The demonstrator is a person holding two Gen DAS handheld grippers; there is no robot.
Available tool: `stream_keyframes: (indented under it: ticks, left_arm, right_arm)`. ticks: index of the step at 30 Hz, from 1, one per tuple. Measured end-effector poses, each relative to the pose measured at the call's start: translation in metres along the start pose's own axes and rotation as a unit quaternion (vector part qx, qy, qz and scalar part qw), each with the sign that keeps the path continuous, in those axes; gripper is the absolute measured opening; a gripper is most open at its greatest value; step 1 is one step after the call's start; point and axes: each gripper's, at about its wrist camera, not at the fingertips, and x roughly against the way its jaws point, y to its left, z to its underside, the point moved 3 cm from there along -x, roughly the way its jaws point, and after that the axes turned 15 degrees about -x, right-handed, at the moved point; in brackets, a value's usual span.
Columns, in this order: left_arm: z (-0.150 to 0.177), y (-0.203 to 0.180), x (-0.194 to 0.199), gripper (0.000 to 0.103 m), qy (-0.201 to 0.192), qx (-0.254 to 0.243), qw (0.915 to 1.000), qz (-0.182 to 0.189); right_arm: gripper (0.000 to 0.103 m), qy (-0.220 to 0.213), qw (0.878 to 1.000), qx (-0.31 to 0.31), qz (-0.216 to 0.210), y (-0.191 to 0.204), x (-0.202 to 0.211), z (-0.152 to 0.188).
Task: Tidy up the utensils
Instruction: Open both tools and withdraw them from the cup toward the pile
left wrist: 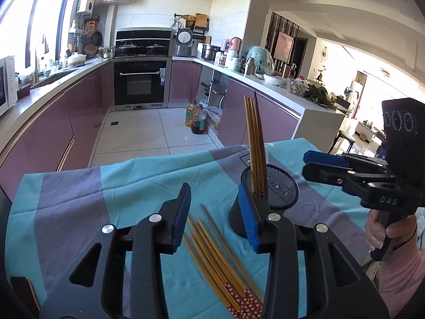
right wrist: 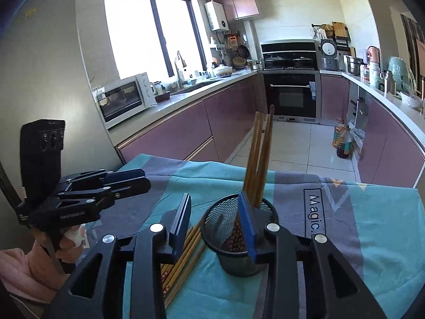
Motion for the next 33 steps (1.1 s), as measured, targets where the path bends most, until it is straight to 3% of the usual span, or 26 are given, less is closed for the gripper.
stream_keyframes:
  ticks: [5, 9, 14, 20, 33]
  left_arm:
    - [0.047, 0.0, -0.004, 0.039, 0.05, -0.002, 0.9987, -0.003]
    - [0.087, -0.002, -0.018, 0.04, 0.098, 0.008, 0.9951, 0.002]
    - [0.121, -0.005, -0.03, 0.04, 0.131, 0.021, 0.9912, 0.008]
    - [0.131, -0.018, -0.045, 0.041, 0.153, 0.026, 0.9878, 0.011]
    - [0.129, -0.025, -0.055, 0.041, 0.159, 0.019, 0.987, 0.004]
  right_arm:
    - [0.04, 0.043, 0.999, 0.005, -0.026, 0.012, -0.011, 0.03]
    - [0.04, 0.099, 0.995, -0.002, -0.012, 0.014, -0.044, 0.064]
    - [0.04, 0.135, 0.991, -0.02, 0.009, 0.009, -0.07, 0.09]
    - [0.04, 0.142, 0.989, -0.043, 0.028, 0.001, -0.08, 0.1]
    - [0.04, 0.146, 0.987, -0.04, 0.046, 0.003, -0.099, 0.105]
